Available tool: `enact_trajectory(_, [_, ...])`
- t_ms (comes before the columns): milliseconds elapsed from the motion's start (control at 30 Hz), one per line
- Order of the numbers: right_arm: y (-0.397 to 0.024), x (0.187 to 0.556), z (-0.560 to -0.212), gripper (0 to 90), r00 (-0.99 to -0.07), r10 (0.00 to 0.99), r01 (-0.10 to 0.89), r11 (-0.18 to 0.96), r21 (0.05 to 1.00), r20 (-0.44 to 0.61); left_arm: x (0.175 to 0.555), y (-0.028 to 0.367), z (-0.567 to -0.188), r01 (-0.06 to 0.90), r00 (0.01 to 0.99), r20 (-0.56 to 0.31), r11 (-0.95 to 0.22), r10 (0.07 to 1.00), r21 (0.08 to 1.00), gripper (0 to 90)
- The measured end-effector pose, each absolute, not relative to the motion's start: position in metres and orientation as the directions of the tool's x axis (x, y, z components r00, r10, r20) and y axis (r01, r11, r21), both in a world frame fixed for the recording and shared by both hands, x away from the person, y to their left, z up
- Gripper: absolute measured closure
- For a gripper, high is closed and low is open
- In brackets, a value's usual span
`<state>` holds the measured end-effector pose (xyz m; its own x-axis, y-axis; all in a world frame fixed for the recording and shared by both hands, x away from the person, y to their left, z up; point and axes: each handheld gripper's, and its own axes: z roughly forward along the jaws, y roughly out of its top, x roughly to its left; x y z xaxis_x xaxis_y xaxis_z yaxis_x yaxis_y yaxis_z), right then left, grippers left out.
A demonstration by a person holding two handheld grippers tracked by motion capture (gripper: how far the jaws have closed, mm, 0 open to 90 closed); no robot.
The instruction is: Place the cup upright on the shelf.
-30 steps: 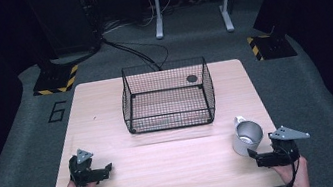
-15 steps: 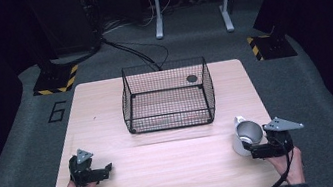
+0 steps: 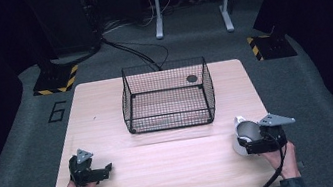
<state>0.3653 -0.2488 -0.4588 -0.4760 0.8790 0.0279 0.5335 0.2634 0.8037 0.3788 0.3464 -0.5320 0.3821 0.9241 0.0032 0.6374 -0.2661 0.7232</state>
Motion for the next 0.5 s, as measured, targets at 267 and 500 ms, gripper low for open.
enact_trajectory(267, [-0.247,0.3661,-0.4589,4.9,-0.482,0.876,0.531,0.283,0.799,0.01,0.3791,0.3465,-0.5321,0.635,0.382,0.006,-0.267,0.924,0.725,0.5])
enact_trajectory(500, [-0.2471,0.3657,-0.4591,5.4,-0.486,0.874,0.528,0.283,0.801,0.011,0.379,0.3465,-0.532,0.636,0.382,0.005,-0.267,0.924,0.724,0.5])
